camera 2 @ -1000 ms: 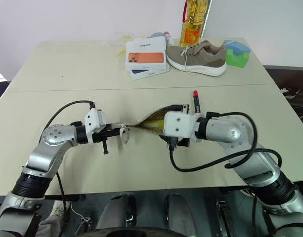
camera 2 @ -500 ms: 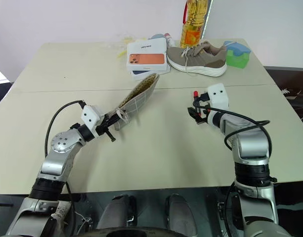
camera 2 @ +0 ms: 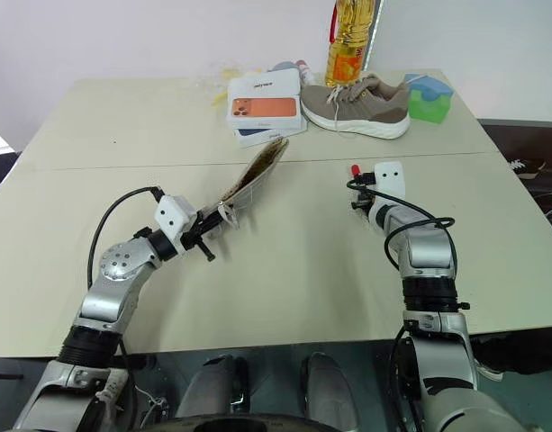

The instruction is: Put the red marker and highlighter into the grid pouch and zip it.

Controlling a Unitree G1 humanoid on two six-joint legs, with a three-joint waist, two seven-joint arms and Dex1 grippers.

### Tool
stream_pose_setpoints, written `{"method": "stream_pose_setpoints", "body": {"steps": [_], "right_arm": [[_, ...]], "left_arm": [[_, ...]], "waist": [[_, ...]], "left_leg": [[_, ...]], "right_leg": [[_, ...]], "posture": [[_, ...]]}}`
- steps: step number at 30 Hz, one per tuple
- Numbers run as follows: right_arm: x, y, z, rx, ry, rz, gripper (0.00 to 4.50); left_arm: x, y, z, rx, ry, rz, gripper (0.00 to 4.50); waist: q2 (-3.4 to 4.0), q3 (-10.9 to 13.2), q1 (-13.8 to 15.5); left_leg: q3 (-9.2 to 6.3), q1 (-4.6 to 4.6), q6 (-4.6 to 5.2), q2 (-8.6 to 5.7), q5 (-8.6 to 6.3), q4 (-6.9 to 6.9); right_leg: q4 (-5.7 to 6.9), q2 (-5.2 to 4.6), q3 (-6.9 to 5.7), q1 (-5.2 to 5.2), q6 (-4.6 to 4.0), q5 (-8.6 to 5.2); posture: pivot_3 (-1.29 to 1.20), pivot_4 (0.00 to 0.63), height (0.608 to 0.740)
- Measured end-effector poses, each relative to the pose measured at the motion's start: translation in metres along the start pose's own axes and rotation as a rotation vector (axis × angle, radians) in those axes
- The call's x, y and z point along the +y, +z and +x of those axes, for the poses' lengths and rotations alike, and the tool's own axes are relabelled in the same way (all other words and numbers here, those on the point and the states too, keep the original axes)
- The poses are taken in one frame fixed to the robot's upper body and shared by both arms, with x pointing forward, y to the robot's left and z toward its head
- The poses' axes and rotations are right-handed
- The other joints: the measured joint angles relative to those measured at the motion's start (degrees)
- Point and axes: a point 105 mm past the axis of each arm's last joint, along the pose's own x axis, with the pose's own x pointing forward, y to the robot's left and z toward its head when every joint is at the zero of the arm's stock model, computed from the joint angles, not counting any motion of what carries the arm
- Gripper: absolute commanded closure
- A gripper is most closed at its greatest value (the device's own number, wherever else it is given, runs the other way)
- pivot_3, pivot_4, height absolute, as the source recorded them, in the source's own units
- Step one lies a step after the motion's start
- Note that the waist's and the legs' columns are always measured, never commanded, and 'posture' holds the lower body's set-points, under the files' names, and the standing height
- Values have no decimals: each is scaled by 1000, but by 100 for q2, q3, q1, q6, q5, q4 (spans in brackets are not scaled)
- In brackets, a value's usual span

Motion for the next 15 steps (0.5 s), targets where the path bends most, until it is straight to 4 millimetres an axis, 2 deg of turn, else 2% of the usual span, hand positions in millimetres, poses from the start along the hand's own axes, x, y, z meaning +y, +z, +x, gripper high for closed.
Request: {"method": "stream_pose_setpoints", "body": {"steps": [3, 5, 9, 15], "right_arm": [[-4, 17, -18, -76, 20, -175, 4088], [-6, 34, -37, -153, 53, -375, 4088], [7, 62, -74, -278, 177, -661, 4088], [23, 51, -95, -254, 346, -886, 4088]], "left_arm": [[-1, 1, -2, 3, -31, -5, 4500], [-3, 3, -2, 2, -68, -25, 4500], [-5, 4, -6, 15, -140, -36, 4500], [-12, 5, -7, 20, -232, -35, 4500]], "waist": [[2, 1, -2], [5, 4, 4], [3, 4, -22], [-1, 7, -2]], "left_leg": [[0, -4, 0, 0, 0, -3], [-1, -7, 0, -1, 0, -4], [-6, -1, 0, 2, 0, -6], [-6, -2, 0, 0, 0, -3]], "right_leg": [[-2, 0, 0, -6, 1, -1], [-5, 0, 0, -8, 2, -1], [-8, 10, 0, -4, 2, -2], [-10, 8, 0, -4, 1, -2]], "posture": [[0, 150, 740], [0, 150, 740], [0, 150, 740], [0, 150, 740]]}}
